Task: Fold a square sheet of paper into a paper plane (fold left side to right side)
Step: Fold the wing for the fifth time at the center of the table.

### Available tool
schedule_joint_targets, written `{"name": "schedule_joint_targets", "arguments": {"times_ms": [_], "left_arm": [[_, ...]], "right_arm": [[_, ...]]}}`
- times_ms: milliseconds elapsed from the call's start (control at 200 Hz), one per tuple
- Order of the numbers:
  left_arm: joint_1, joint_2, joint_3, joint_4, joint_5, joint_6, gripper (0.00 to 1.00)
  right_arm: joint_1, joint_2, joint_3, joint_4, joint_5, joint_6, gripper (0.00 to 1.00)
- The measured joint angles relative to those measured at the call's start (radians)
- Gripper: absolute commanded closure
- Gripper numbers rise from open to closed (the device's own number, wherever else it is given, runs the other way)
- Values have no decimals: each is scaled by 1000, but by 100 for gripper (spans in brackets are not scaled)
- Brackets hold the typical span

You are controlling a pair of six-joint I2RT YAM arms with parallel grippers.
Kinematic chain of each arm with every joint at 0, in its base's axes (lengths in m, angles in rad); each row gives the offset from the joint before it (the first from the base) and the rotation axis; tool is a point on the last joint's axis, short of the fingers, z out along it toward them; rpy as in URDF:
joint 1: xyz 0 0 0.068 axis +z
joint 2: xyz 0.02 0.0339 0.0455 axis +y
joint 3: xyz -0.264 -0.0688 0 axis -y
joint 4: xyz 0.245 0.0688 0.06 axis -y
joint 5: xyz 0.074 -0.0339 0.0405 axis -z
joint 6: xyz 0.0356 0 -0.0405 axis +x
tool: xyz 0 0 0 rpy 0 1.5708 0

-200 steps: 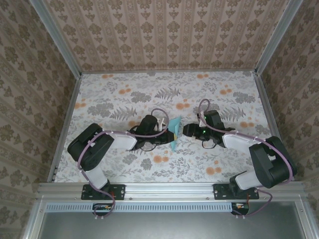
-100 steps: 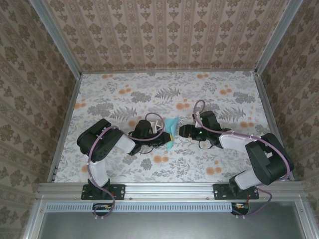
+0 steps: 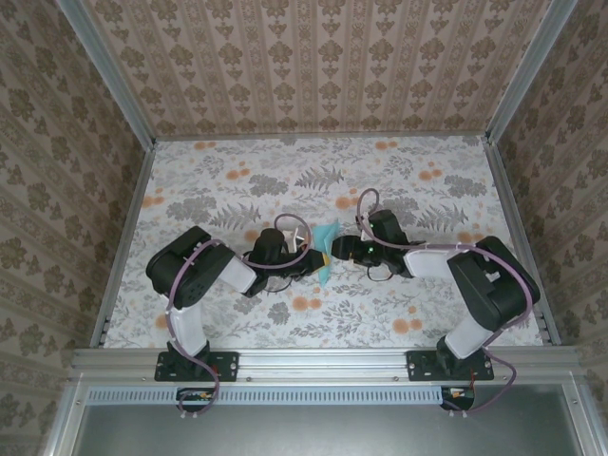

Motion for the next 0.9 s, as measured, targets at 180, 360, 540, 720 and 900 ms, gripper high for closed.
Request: {"name": "schedule_joint_targets", "arguments": {"times_ms": [180, 360, 540, 720, 900], "left_arm": [[1, 0, -9, 4, 0, -4, 100], [1, 0, -14, 14, 0, -11, 100], [1, 0, -14, 15, 0, -11, 100], [1, 0, -14, 14, 0, -11, 94], [6, -1, -14, 10, 0, -10, 86]], "right_arm": [[0, 61, 35, 28, 5, 35, 45], [1, 89, 57, 28, 12, 55, 48], [3, 110, 79, 23, 18, 66, 51], [7, 125, 100, 7, 23, 70, 54], [8, 131, 106, 3, 26, 70, 55]]}}
